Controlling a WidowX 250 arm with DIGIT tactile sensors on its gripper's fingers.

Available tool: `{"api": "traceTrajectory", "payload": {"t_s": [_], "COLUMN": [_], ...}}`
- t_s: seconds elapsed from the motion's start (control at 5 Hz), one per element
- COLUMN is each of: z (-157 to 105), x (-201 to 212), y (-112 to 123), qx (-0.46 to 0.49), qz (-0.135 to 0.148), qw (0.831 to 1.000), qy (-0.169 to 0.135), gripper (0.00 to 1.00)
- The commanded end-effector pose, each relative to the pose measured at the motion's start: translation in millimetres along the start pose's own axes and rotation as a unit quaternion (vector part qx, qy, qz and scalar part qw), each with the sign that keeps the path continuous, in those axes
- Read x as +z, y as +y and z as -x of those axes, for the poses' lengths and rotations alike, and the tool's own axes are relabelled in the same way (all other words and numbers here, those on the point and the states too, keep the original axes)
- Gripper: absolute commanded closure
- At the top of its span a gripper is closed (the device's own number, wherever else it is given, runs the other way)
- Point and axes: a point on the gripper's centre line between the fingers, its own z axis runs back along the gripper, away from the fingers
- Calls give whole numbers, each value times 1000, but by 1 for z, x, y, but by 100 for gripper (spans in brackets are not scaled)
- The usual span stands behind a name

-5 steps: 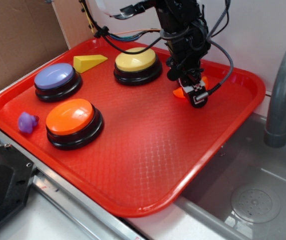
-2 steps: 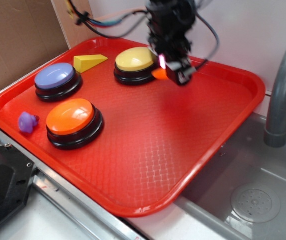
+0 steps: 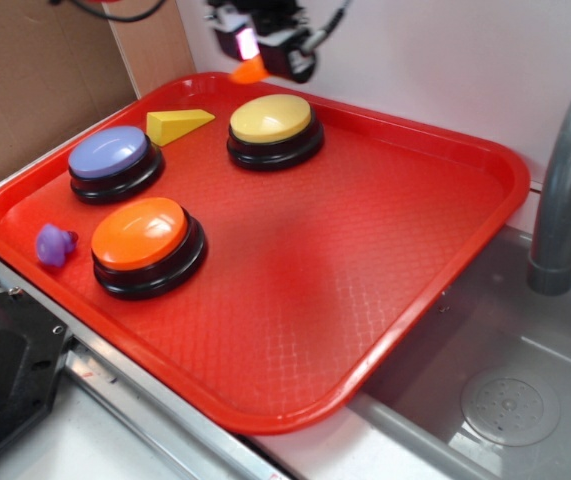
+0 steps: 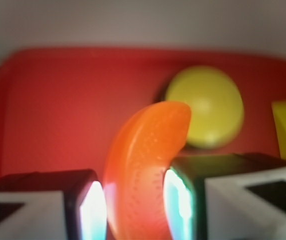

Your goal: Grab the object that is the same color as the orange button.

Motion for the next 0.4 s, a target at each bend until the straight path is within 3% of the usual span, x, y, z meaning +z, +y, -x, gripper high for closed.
{"api": "traceTrajectory", "payload": {"t_s": [0.0, 0.2], "z": [32, 34], "x": [27, 30], "y": [13, 15], "qx": [59, 60], "qz": [0, -17], "qw": [998, 998], "qy": [-13, -7], "gripper": [100, 100]}}
